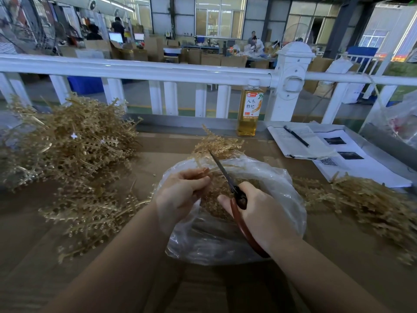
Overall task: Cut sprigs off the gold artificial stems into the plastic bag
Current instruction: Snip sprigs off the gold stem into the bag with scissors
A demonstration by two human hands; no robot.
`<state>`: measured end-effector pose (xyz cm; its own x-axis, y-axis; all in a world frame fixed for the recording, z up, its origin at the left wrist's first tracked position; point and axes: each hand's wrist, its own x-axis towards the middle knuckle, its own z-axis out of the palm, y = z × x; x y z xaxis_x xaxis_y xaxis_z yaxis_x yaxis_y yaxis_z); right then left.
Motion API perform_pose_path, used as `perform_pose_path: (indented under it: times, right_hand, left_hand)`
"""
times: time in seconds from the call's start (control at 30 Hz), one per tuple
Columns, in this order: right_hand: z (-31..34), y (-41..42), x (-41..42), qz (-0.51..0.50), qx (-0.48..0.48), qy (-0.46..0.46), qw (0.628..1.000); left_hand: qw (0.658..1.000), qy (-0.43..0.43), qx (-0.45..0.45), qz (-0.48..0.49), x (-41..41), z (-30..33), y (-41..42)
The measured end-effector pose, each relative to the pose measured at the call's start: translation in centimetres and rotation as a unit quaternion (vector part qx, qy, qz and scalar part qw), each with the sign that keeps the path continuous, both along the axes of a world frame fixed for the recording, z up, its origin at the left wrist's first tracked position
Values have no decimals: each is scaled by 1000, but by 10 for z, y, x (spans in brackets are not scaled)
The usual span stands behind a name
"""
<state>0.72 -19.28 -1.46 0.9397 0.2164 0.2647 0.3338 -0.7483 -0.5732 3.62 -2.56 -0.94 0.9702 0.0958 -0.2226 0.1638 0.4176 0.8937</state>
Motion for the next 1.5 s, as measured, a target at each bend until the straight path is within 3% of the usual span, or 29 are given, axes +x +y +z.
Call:
perform_pose_path:
  times: [0.37, 0.63, 0.8, 1.07, 1.5]
  right_hand:
    - [-6, -1, 3, 22, -58, 22, 998]
    - [-5, -1, 5, 26, -54, 34, 998]
    - [-3, -2, 4, 39, -56, 44, 997]
    - [0, -5, 2, 53, -52, 55, 996]
    - [-2, -5, 5, 56, -63, 51, 995]
  left_hand:
    - [995, -26, -65, 75, 1, -15, -8]
    - [998, -35, -34, 40, 0, -14, -5]
    - [996, -49, -4, 71, 0, -14, -9]
    - [990, -44, -125, 44, 3, -11, -8]
    - [990, -55, -123, 52, 7, -17, -12]
